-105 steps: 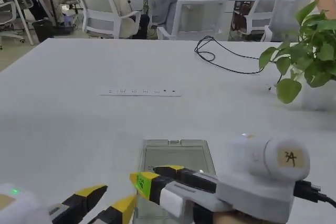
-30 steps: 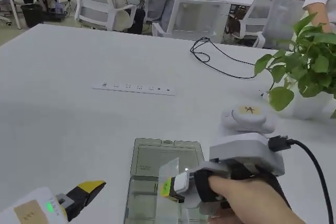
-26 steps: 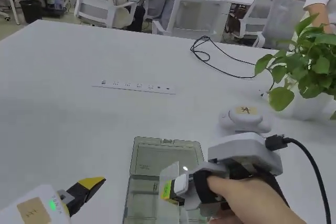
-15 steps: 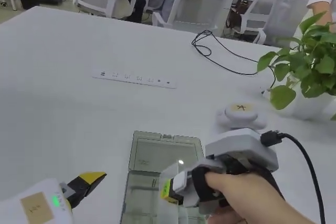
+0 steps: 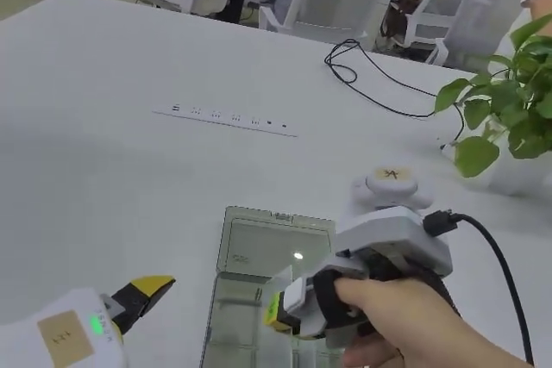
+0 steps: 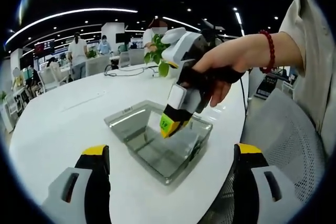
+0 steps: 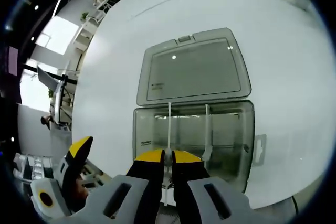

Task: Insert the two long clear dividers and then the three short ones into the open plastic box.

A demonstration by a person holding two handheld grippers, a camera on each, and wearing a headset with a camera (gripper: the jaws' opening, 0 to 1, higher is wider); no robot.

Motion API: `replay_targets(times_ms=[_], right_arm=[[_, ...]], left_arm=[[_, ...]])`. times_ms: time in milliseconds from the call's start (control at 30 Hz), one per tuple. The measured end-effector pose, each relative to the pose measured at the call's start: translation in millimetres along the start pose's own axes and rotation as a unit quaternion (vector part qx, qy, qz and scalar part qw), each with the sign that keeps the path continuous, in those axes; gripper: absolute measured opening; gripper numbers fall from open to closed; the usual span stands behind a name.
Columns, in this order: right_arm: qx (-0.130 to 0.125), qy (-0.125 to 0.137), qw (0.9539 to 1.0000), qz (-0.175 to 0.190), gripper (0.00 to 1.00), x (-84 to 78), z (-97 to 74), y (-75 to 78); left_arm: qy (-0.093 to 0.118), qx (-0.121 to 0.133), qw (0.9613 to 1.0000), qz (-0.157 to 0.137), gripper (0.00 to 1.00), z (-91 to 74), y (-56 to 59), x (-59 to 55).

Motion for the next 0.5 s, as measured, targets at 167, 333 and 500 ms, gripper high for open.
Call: replay_targets(times_ms=[167, 333, 500], right_arm=[[-0.003, -0.005, 1.0000, -0.001, 0.06, -0.1, 2.9, 0.8], [-0.002, -0.006, 1.0000, -0.002, 0.06, 0.3, 5.5, 0.5], [-0.005, -0.011, 0.9999, -0.002, 0.06, 0.0, 7.3, 0.1]], left_arm=[[0.003, 0.001, 1.0000, -0.006, 1.00, -0.3, -0.5, 0.1], [0.002, 0.003, 1.0000, -0.008, 0.99, -0.7, -0.9, -0.6], [0.003, 0.006, 0.9999, -0.011, 0.98, -1.2, -1.9, -1.4]])
Point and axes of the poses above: the centre of the closed fingertips' face, and the gripper's own axes: z roughly forward along the fingers, y roughly to its right, x roughly out of its top, the point moved 7 cm from there along -z, roughly backward along the fingers, and after that the axes turned 10 degrees about -x, right-handed, at the moved point
